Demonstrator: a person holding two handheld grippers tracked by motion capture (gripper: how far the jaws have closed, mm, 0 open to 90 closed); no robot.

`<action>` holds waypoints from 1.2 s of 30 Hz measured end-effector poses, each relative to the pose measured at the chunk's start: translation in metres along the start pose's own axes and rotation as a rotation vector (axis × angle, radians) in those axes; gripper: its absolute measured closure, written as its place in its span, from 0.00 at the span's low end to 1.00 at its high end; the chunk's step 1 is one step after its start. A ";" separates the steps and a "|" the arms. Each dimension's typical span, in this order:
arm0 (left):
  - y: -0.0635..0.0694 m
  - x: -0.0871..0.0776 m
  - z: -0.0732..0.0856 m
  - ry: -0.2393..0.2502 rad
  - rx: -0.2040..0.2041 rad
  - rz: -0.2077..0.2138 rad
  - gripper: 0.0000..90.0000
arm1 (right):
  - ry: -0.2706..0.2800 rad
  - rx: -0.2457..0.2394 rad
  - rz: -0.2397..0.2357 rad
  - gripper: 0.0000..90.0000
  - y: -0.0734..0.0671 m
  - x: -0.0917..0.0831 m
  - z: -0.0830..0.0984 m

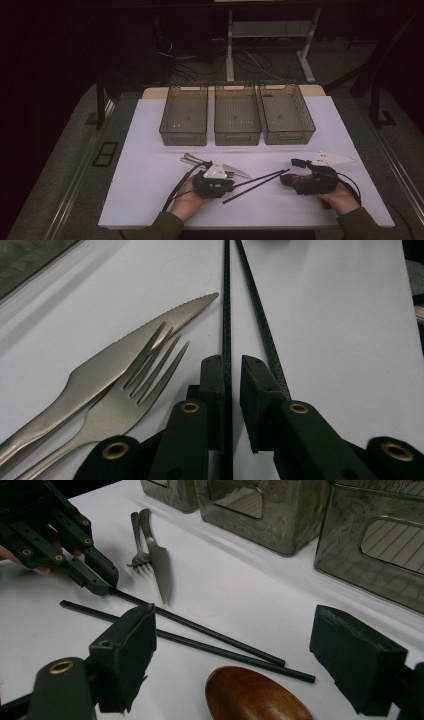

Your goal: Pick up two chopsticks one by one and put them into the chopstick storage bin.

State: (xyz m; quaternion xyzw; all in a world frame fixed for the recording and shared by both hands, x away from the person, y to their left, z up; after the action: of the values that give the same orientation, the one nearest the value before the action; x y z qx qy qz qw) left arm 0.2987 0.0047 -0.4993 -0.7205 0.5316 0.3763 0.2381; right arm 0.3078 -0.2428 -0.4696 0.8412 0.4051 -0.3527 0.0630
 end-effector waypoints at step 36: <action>0.002 -0.012 -0.006 0.074 -0.020 0.025 0.94 | 0.018 0.002 -0.007 0.20 0.000 -0.002 -0.002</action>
State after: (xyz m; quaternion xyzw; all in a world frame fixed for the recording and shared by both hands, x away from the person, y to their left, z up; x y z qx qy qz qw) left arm 0.2962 0.0069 -0.4857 -0.7296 0.5452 0.3575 0.2065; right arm 0.3077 -0.2435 -0.4669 0.8429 0.4083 -0.3457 0.0571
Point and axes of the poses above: each handheld gripper's, and its own axes: x roughly forward along the jaws, z roughly out of its underside, y roughly to its right, the point moved 7 cm from there along x, roughly forward along the jaws, and after that the axes turned 11 degrees about -y, right-handed, at the moved point
